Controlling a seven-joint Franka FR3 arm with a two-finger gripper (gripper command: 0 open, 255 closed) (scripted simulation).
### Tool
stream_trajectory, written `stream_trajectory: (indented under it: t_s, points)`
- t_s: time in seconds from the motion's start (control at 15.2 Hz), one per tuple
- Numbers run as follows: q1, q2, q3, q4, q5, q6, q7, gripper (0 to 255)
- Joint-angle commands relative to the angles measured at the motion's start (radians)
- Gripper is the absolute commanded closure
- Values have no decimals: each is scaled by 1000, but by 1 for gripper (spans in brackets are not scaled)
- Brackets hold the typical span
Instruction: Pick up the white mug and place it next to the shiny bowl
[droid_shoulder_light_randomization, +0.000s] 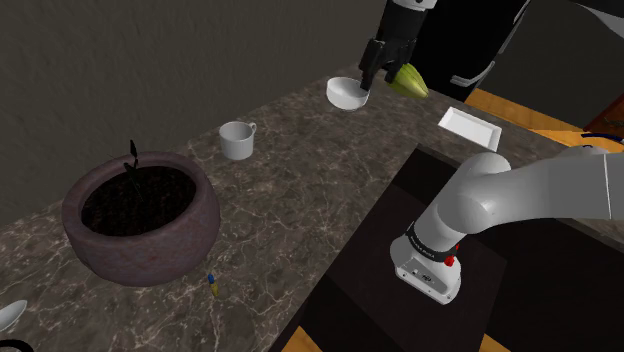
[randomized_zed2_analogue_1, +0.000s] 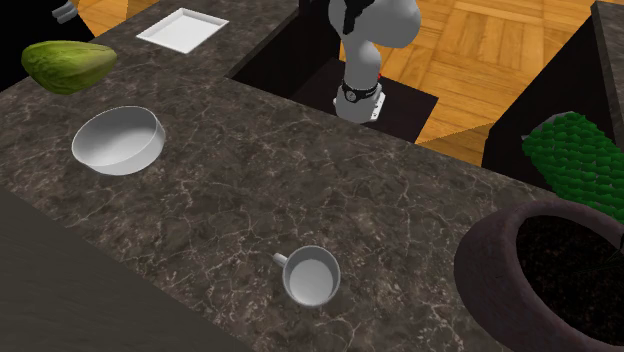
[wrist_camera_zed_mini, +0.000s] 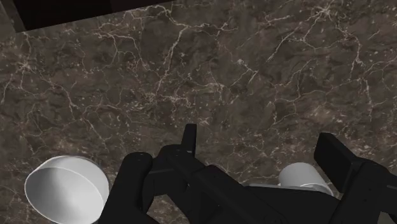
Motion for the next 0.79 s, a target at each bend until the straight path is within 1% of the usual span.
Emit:
stream_trajectory:
  t_s: [0.0,0.33,0.73]
  points:
    - [0,0,0,0,0,0,0,0]
    - [10,145,63,11,24,127,54,0]
    - [15,345,136,67,29,261,124,0]
